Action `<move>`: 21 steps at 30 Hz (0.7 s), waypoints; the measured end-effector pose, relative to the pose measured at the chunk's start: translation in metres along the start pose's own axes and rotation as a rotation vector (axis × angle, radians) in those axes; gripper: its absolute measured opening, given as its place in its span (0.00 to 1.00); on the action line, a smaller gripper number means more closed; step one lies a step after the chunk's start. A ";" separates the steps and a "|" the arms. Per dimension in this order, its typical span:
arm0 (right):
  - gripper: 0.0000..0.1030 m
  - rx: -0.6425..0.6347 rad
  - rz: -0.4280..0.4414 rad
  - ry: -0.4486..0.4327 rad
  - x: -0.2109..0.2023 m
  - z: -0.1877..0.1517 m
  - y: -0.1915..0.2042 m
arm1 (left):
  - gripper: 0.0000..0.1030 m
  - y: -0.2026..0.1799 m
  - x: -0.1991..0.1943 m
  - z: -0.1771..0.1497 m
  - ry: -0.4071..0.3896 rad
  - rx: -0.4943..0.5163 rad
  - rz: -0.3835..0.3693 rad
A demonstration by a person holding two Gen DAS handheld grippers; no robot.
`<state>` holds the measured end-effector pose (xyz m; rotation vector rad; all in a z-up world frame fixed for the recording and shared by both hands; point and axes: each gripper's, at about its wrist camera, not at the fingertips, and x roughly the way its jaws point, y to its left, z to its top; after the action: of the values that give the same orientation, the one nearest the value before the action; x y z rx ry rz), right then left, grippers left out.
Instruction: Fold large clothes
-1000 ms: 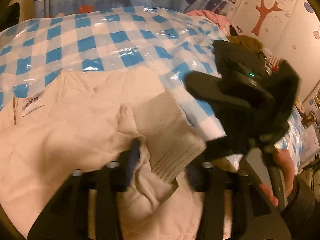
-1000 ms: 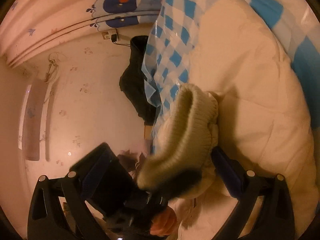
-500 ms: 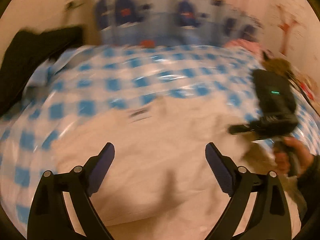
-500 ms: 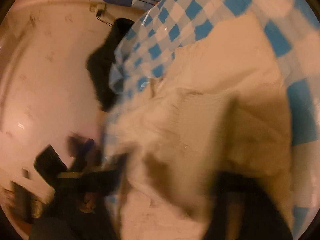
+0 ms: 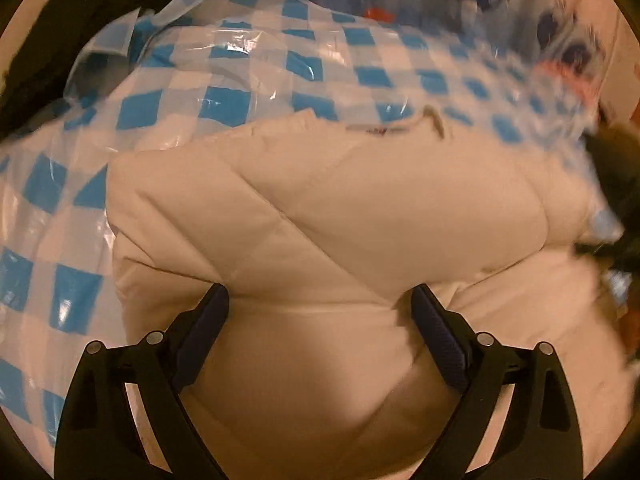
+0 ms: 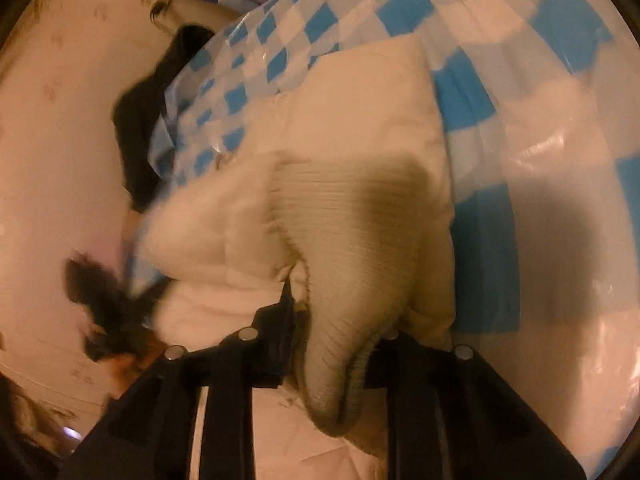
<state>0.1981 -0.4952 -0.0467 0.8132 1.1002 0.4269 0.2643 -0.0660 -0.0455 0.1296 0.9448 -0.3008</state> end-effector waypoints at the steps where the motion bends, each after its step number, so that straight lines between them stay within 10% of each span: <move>1: 0.36 -0.006 0.001 -0.004 -0.005 0.000 0.001 | 0.86 -0.003 -0.005 0.002 -0.003 0.012 0.013; 4: 0.62 -0.015 -0.053 -0.073 -0.037 -0.002 0.002 | 0.86 -0.004 -0.029 0.007 -0.065 0.018 -0.007; 6: 0.63 -0.053 -0.177 -0.225 -0.072 -0.002 0.012 | 0.86 -0.004 -0.046 0.012 -0.132 0.032 0.000; 9: 0.65 -0.177 -0.088 -0.322 -0.089 0.001 0.052 | 0.86 0.006 -0.049 0.022 -0.162 -0.018 -0.024; 16: 0.70 -0.191 -0.230 -0.037 0.039 0.023 0.046 | 0.87 0.014 0.021 0.014 -0.011 -0.069 -0.013; 21: 0.70 -0.136 -0.175 -0.034 0.012 0.026 0.048 | 0.87 0.014 -0.010 0.013 0.021 -0.037 0.006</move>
<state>0.2302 -0.4657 -0.0117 0.5977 1.0889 0.3356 0.2730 -0.0533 -0.0301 0.1022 0.9700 -0.2770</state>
